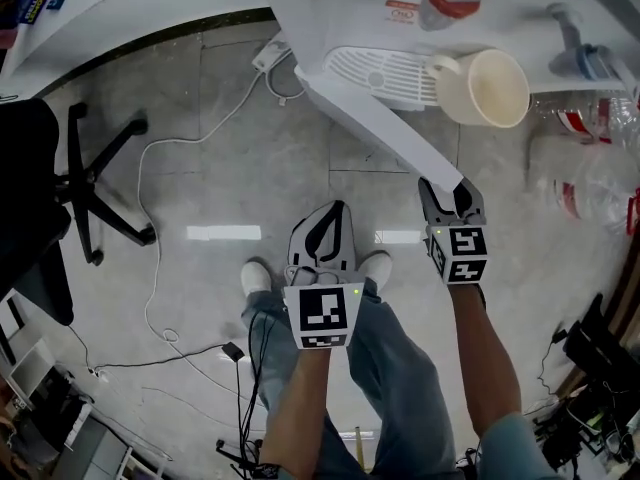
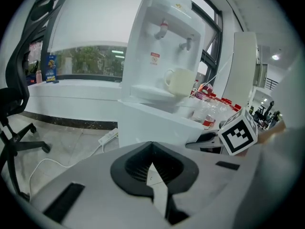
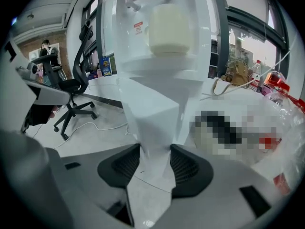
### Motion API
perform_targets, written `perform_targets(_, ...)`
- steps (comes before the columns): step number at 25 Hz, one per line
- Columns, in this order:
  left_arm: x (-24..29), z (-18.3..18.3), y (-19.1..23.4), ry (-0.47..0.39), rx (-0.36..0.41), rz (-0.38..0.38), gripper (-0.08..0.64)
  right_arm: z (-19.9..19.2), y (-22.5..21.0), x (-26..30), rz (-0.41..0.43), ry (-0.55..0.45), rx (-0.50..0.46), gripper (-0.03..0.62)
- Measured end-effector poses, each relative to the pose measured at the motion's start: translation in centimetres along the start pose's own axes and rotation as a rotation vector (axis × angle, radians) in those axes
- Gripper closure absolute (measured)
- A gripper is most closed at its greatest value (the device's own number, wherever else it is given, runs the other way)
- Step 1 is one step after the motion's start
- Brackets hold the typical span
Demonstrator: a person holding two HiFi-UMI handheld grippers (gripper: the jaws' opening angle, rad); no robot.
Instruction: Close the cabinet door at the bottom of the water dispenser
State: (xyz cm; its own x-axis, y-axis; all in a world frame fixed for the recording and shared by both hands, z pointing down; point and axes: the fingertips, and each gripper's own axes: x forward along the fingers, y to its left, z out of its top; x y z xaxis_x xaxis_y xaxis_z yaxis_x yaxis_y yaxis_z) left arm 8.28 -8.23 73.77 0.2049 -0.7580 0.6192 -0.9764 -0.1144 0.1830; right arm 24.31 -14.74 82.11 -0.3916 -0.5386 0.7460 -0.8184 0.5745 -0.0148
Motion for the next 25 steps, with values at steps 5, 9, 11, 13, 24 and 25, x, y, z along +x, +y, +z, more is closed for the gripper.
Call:
perform_targets(5,0.9,0.6,0.1,-0.019,-0.012,0.014,0.549,0.8,-2.0,0.8,0.006,0.003,-0.056,0.39)
perform_targets(9,1.9,1.9,0.4,-0.04,-0.007,0.027,0.549,1.5,-3.4,1.4,0.014,0.001,-0.091,0.391)
perform_targets(11,2.4,2.6,0.7,-0.052,-0.008,0.038,0.549,1.8,-4.1,1.6,0.006,-0.006,-0.095,0.391)
perform_targets(13,2.9,3.3,0.9,-0.063,-0.008,0.044,0.549,2.3,-5.0,2.0,-0.016,-0.018,-0.073,0.399)
perform_targets(24,4.1,4.0,0.5,-0.075,-0.022,0.045,0.55,5.0,-8.6,4.6,-0.056,-0.055,-0.033,0.436)
perform_targets(25,4.0,4.2,0.8,-0.081,-0.036,0.052,0.549,5.2,-8.8,4.7,-0.057,-0.056,-0.034,0.436)
